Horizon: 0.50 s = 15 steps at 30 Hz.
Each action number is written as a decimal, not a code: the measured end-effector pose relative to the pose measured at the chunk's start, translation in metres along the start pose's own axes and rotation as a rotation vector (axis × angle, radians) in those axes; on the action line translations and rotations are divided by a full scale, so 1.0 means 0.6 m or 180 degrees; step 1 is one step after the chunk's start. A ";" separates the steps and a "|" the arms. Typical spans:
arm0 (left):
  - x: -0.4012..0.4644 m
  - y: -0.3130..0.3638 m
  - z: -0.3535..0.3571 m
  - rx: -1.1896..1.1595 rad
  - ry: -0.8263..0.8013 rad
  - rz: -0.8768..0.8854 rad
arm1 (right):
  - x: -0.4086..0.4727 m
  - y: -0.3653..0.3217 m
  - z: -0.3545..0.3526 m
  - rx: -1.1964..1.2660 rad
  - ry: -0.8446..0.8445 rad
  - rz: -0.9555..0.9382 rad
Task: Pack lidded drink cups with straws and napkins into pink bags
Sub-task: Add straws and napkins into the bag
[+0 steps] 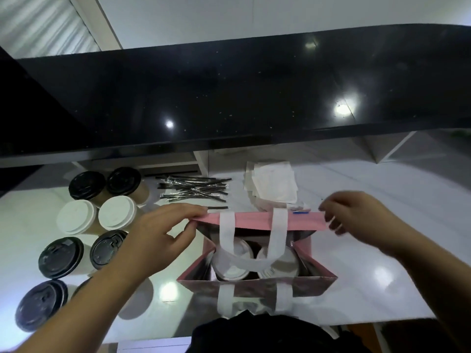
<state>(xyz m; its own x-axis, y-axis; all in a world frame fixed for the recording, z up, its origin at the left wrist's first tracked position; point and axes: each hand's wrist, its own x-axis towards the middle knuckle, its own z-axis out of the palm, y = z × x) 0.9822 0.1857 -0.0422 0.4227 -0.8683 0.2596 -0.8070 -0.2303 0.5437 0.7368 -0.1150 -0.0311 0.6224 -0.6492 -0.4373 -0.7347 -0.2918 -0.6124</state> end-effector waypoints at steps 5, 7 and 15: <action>0.012 0.003 0.013 -0.0567 0.0176 -0.0512 | 0.166 -0.033 0.031 -0.0920 -0.0034 -0.0390; 0.017 0.006 0.017 -0.0662 0.0233 -0.0602 | 0.212 -0.053 0.052 -0.1232 -0.0232 -0.0719; 0.035 0.003 0.028 -0.0930 0.0343 -0.0906 | 0.334 -0.097 0.121 -0.2373 -0.0726 -0.1679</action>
<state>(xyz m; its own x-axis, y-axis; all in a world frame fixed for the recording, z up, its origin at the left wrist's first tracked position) 0.9828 0.1598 -0.0489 0.6651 -0.7335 0.1398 -0.5076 -0.3067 0.8051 0.9240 -0.1772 -0.1310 0.9039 -0.1748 -0.3904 -0.2771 -0.9345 -0.2232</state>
